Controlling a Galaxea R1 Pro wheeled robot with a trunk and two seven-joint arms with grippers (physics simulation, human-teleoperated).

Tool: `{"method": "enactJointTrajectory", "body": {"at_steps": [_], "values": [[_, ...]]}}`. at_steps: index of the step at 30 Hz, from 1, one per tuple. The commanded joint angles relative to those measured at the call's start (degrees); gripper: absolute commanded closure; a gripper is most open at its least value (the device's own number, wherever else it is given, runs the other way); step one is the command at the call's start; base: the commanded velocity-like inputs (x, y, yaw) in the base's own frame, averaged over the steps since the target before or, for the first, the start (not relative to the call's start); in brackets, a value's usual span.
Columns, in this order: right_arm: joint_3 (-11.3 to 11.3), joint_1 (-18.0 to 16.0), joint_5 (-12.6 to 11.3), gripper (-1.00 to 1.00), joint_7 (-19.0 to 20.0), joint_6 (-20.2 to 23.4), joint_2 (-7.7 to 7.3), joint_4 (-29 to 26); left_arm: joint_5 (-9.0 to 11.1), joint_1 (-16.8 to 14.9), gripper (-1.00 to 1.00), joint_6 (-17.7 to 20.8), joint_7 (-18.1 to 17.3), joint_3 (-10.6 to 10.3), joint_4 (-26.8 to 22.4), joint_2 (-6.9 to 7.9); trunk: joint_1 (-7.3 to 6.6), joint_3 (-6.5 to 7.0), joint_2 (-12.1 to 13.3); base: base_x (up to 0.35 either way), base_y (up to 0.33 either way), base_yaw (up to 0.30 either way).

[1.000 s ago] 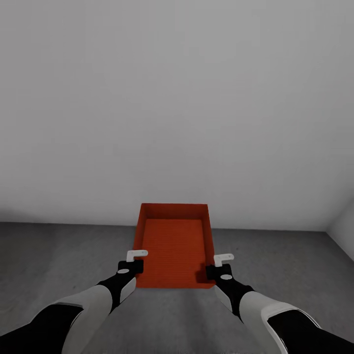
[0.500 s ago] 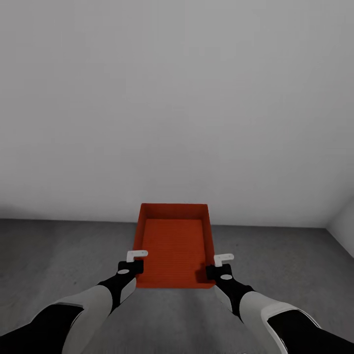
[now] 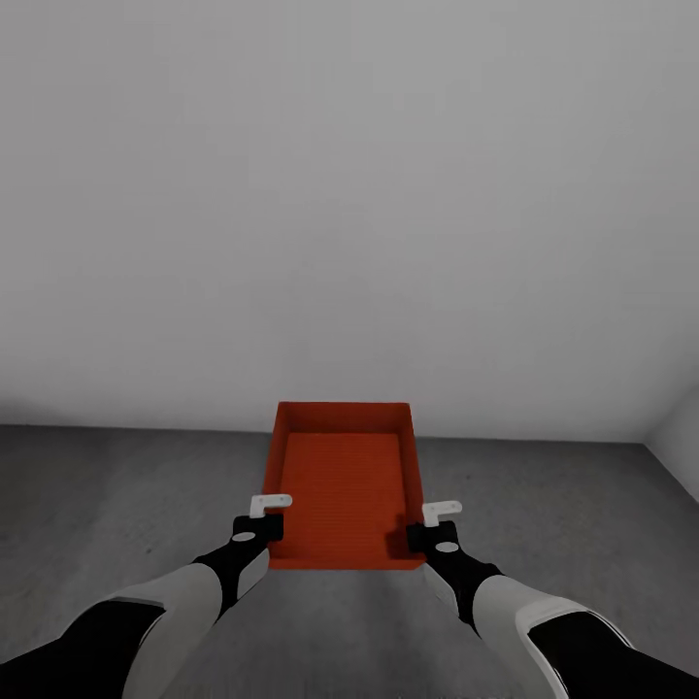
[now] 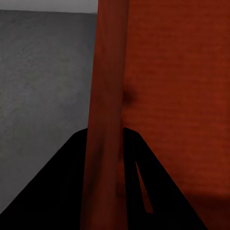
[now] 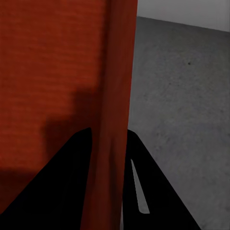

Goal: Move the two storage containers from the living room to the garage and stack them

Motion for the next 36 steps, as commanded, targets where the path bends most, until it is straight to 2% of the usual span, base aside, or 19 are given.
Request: {"method": "enactJointTrajectory", "body": {"at_steps": [1, 36], "values": [[-0.3, 0.0, -1.4, 1.0, -0.4, -0.3, 0.04, 0.3, 0.2, -0.1, 1.0, -0.9, 0.9, 1.6, -1.1, -0.08, 0.23, -0.36, -0.5, 0.0, 0.0, 0.0], [-0.3, 0.0, -1.4, 1.0, -0.4, -0.3, 0.04, 0.3, 0.2, -0.1, 1.0, -0.9, 0.9, 1.7, -1.1, -0.07, 7.92, -9.9, -14.5, 0.0, 0.0, 0.0]]}}
